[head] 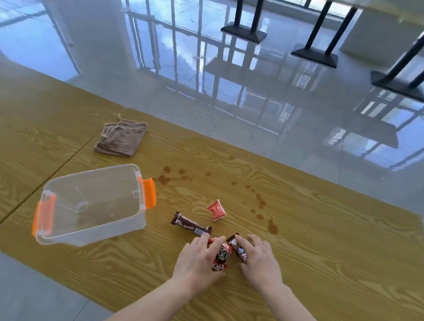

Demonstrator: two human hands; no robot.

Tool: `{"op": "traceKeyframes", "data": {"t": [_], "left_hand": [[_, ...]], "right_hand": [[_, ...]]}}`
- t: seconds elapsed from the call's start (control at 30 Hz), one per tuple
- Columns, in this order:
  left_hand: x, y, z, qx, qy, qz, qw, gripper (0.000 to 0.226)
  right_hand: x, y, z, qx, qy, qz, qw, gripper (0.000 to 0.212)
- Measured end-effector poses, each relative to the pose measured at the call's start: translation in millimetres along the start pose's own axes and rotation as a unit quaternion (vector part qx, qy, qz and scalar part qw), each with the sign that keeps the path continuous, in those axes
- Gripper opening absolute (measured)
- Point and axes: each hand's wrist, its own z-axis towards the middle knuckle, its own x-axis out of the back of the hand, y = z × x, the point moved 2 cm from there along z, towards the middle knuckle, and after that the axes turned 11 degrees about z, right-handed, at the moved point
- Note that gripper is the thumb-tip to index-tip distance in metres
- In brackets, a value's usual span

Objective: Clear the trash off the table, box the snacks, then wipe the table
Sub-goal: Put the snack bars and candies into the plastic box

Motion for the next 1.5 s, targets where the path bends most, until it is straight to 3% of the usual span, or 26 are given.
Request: {"op": "traceKeyframes", "data": {"t": [0.17, 0.3, 0.57, 1.1, 1.33, 1.5], "left_hand": [[2, 1, 0, 0.004, 0.006, -0.013, 1.0, 0.079], [6, 0, 0, -0.002, -0.002, -0.009, 1.0, 0.081], [24, -12, -13, -0.014, 0.04, -0.023, 0.999, 0.079], [146, -86, -50, 0.062, 0.275, -0.046, 0.958, 0.07], [171, -141, -67, 0.125, 0.297, -0.024, 0.947, 0.07], [173, -194, -81, 0.192, 0.265, -0.009, 0.945, 0.069]], "right_hand": [[0, -2, 5, 0.011, 0.048, 0.0, 0.999, 0.039], [1, -5, 5, 0.013, 0.057, 0.006, 0.998, 0.028], [15, -23, 4, 0.054, 0.109, 0.027, 0.992, 0.023], [69, -158, 24, 0.233, 0.177, 0.07, 0.954, 0.026], [68, -226, 38, 0.299, 0.161, 0.076, 0.938, 0.03], [51, -270, 47, 0.329, 0.126, 0.079, 0.933, 0.027]]}}
